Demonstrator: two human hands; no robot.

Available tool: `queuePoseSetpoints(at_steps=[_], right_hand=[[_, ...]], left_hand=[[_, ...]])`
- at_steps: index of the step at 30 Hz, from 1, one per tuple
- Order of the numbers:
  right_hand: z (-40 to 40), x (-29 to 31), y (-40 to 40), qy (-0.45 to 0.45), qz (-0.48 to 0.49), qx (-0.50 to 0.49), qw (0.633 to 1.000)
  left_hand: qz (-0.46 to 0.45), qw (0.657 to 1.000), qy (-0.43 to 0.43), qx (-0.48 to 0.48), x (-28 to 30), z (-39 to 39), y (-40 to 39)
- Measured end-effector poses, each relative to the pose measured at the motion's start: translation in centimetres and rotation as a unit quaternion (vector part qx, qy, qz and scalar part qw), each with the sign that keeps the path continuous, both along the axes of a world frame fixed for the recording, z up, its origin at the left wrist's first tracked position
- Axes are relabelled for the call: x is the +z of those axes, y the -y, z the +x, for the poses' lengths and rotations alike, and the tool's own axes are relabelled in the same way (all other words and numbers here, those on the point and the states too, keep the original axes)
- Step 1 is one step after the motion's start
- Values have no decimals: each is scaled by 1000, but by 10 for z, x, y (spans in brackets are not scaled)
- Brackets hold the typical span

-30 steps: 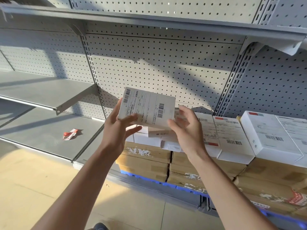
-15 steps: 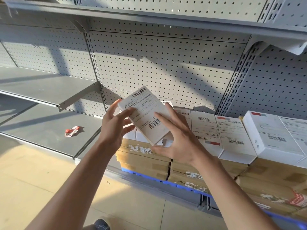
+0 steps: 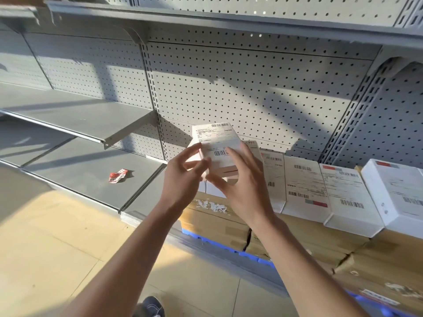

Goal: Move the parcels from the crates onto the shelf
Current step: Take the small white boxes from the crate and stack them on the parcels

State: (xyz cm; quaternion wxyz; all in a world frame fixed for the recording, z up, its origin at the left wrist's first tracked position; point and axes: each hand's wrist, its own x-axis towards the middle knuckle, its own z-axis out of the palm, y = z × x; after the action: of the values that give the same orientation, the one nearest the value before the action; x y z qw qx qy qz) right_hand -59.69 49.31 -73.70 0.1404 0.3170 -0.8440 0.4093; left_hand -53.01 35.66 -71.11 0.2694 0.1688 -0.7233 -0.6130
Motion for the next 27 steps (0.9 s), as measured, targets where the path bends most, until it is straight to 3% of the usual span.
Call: queuePoseSetpoints(at_steps=[7,12,19,23,27], right_hand=[[-3,-20,24,-77,96,19,992],[-9,-33,30,-128,155,16,980],[-7,-29,29,-132,139,29,981],[-15,-23,11,-98,138,-24,985],[-19,-17,-12,-25,179,-70,981]], left_hand=[[-52,996,65,27,-12,2,33],[-155,981,103,55,-27,-5,49],[-240,958,118,101,-36,-11,57],[-431,894,77,96,-36,-9,48],[-544,835,77,21,-40,-3,23]])
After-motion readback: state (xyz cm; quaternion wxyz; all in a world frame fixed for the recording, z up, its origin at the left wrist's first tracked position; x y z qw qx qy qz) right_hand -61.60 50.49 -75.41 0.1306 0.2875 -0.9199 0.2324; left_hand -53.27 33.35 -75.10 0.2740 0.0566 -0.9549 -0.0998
